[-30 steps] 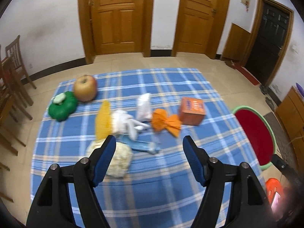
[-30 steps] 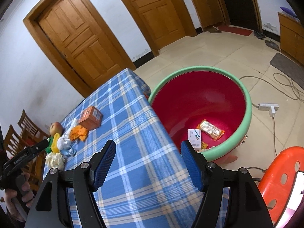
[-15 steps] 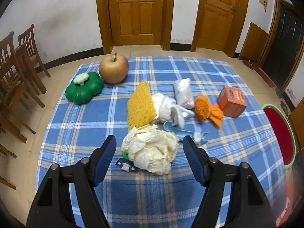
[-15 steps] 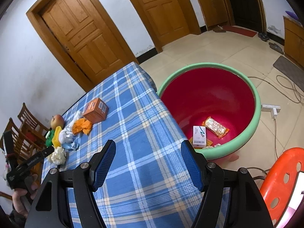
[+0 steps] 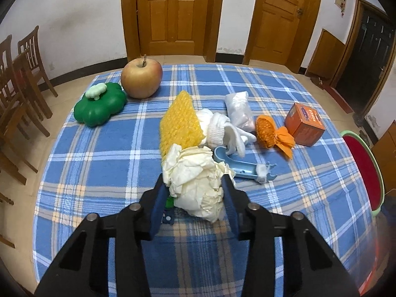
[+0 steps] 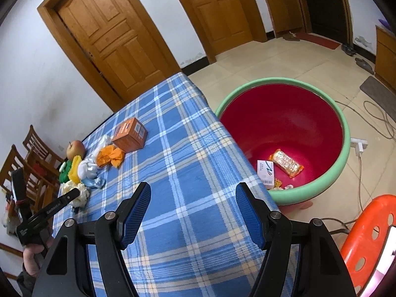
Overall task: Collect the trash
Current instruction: 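Grasp the large crumpled white paper with the left tool, then grasp the orange printed box with the right tool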
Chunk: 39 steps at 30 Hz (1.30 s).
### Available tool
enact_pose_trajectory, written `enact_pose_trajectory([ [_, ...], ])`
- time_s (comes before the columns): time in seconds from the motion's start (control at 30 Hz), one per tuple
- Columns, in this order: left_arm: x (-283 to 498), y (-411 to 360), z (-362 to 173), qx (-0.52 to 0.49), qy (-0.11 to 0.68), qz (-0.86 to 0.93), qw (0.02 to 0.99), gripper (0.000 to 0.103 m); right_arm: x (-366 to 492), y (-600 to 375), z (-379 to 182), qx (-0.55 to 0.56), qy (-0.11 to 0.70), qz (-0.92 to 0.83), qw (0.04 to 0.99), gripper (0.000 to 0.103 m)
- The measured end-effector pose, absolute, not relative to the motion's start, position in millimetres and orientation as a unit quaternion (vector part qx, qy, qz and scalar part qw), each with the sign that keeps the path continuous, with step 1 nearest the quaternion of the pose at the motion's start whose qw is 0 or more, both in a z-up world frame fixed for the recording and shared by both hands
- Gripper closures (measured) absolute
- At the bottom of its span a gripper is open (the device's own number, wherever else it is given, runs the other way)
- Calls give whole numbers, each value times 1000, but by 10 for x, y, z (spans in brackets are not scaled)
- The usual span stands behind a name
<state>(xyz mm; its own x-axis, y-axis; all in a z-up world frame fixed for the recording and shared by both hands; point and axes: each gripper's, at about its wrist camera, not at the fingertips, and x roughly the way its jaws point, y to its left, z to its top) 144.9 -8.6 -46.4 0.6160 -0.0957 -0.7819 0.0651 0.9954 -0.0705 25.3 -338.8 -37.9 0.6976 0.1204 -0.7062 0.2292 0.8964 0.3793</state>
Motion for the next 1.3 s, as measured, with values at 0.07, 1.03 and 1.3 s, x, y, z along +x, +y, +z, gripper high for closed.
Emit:
enact_pose_trajectory([
  [0.07, 1429, -75, -451, -23, 433, -49, 900, 64, 269, -3354, -374, 221, 389, -28, 894, 31],
  [1.03, 1759, 407, -72, -59, 356, -6, 933, 65, 1316, -2400, -238, 137, 400, 25, 906, 31],
  [1.3, 1884, 424, -290, -65, 368, -16, 927, 65, 1732, -2217, -396, 120, 415, 1, 902, 31],
])
